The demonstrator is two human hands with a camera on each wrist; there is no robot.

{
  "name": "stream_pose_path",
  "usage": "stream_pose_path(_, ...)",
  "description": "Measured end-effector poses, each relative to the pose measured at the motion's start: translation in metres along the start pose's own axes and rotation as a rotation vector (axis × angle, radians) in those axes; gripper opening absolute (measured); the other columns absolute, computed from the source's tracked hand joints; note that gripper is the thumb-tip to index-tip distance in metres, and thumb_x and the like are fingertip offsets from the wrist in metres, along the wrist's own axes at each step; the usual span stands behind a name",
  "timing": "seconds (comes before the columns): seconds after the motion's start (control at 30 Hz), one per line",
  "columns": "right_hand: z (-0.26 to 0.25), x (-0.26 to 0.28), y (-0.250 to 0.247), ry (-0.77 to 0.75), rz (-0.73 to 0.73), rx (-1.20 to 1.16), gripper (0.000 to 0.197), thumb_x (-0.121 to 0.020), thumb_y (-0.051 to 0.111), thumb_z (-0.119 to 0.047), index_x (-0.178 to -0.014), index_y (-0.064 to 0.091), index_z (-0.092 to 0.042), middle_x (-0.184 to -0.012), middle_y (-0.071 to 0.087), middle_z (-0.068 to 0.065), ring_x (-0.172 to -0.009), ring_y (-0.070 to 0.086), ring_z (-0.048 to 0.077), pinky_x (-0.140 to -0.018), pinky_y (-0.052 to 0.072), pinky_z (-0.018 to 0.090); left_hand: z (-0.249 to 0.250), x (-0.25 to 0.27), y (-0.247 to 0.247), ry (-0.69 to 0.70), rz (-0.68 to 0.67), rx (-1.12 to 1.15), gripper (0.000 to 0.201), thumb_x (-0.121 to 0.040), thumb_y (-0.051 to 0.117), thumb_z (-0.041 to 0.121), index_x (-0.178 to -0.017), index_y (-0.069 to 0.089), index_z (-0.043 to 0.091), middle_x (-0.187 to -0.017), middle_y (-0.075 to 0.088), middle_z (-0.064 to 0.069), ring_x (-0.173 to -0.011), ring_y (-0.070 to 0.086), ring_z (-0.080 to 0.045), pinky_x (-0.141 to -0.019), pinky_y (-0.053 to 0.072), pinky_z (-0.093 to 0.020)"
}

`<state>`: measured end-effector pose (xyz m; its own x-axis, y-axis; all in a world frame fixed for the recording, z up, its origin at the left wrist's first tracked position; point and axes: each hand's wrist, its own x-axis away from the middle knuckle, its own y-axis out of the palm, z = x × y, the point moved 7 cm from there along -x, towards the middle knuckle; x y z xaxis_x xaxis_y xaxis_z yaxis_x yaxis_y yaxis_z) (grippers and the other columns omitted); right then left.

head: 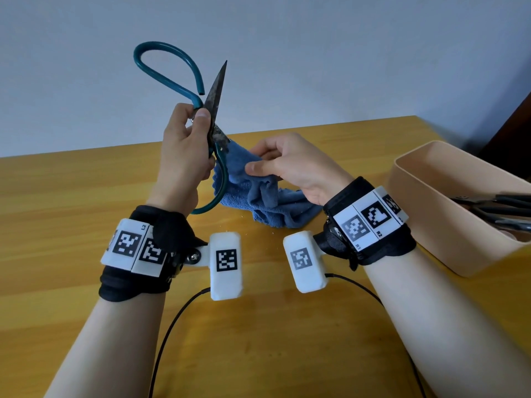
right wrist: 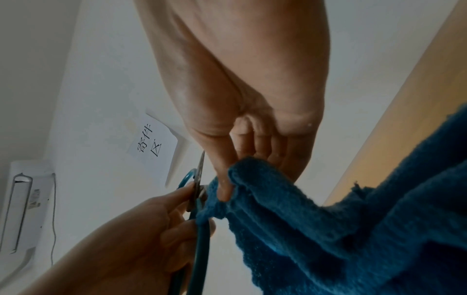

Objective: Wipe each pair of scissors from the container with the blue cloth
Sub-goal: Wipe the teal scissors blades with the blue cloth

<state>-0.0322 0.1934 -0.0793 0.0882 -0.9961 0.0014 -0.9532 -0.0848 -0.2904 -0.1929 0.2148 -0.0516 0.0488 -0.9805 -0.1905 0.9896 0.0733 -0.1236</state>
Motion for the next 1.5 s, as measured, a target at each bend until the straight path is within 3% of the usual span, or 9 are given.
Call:
stream_pose_path(0.27,-0.003,0.000,0.002,-0.028,0.076,0.018,0.026,-0.084,0.079,-0.029,-0.077,0.062,-0.012,-0.064,0.052,-0.004,-0.056,0.048,0.007,-0.052,0.039,0.016,-0.001,0.000,0.002,-0.015,-0.003,0.018,0.017,-0.107,0.041,0.030,-0.095,0.045,0.020,-0.088,0.044,-0.011,-0.047,0.029,-0.011,-0.040,0.025,-0.019)
stream_pose_path(0.47,-0.003,0.000,0.002,-0.006,0.047,0.016,0.021,-0.084,0.079,-0.025,-0.076,0.063,-0.015,-0.070,0.056,0.000,-0.062,0.052,0.010,-0.057,0.042,0.021,0.001,0.000,-0.001,-0.009,-0.009,0.035,0.015,-0.107,0.041,0.029,-0.099,0.044,0.017,-0.088,0.042,-0.012,-0.046,0.026,-0.012,-0.041,0.022,-0.021)
stream_pose_path(0.63,0.000,0.000,-0.003,0.022,0.036,0.037,0.021,-0.089,0.074,-0.020,-0.074,0.060,-0.015,-0.061,0.054,-0.010,-0.055,0.050,0.004,-0.056,0.041,0.019,0.001,0.001,0.001,-0.007,-0.018,0.032,0.015,-0.108,0.041,0.028,-0.099,0.041,0.015,-0.081,0.037,-0.011,-0.045,0.022,-0.012,-0.040,0.020,-0.022)
stream_pose_path(0.73,0.002,-0.002,-0.011,0.040,0.082,0.083,0.022,-0.090,0.073,-0.019,-0.074,0.058,-0.016,-0.063,0.053,-0.008,-0.056,0.049,0.005,-0.056,0.039,0.019,0.002,0.001,0.001,0.005,-0.002,0.006,0.017,-0.108,0.041,0.028,-0.096,0.038,0.016,-0.071,0.035,-0.001,-0.044,0.023,-0.010,-0.039,0.021,-0.022)
stream_pose_path(0.87,0.006,-0.004,-0.027,0.030,0.226,0.115,0.015,-0.094,0.066,-0.016,-0.083,0.055,-0.014,-0.075,0.050,-0.002,-0.067,0.047,0.012,-0.061,0.038,0.024,0.003,0.000,-0.004,0.012,0.019,-0.032,0.019,-0.108,0.040,0.029,-0.092,0.038,0.018,-0.075,0.039,-0.005,-0.044,0.025,-0.010,-0.041,0.022,-0.022)
stream_pose_path(1.0,-0.001,-0.003,-0.034,-0.071,0.324,-0.110,0.011,-0.095,0.063,-0.014,-0.104,0.067,-0.011,-0.091,0.065,0.014,-0.080,0.059,0.015,-0.072,0.048,0.028,0.003,0.001,0.001,0.009,-0.058,-0.060,0.018,-0.107,0.043,0.029,-0.094,0.042,0.017,-0.077,0.045,-0.006,-0.044,0.026,-0.009,-0.042,0.022,-0.022)
stream_pose_path(1.13,-0.012,0.002,-0.019,-0.138,0.184,-0.321,0.020,-0.097,0.063,-0.016,-0.106,0.073,0.000,-0.099,0.074,0.017,-0.090,0.069,0.019,-0.077,0.054,0.027,0.006,0.010,0.018,0.039,-0.178,-0.094,0.019,-0.108,0.042,0.027,-0.094,0.044,0.014,-0.073,0.048,-0.006,-0.039,0.032,-0.004,-0.039,0.027,-0.017)
stream_pose_path(1.3,-0.009,0.003,-0.015,-0.027,0.173,-0.459,0.037,-0.098,0.061,-0.034,-0.099,0.075,0.000,-0.083,0.074,0.005,-0.072,0.070,0.011,-0.070,0.055,0.025,0.005,0.012,0.026,0.072,-0.197,-0.141,0.023,-0.109,0.042,0.029,-0.088,0.043,0.019,-0.078,0.043,-0.013,-0.042,0.031,-0.005,-0.039,0.027,-0.014)
stream_pose_path(1.5,-0.004,0.001,-0.010,-0.048,0.150,-0.442,0.018,-0.090,0.071,-0.011,-0.102,0.069,0.002,-0.088,0.070,0.010,-0.076,0.068,0.016,-0.068,0.056,0.026,0.008,0.014,0.028,0.076,-0.202,-0.116,0.024,-0.109,0.042,0.027,-0.086,0.043,0.020,-0.065,0.046,0.000,-0.039,0.033,-0.002,-0.038,0.027,-0.014)
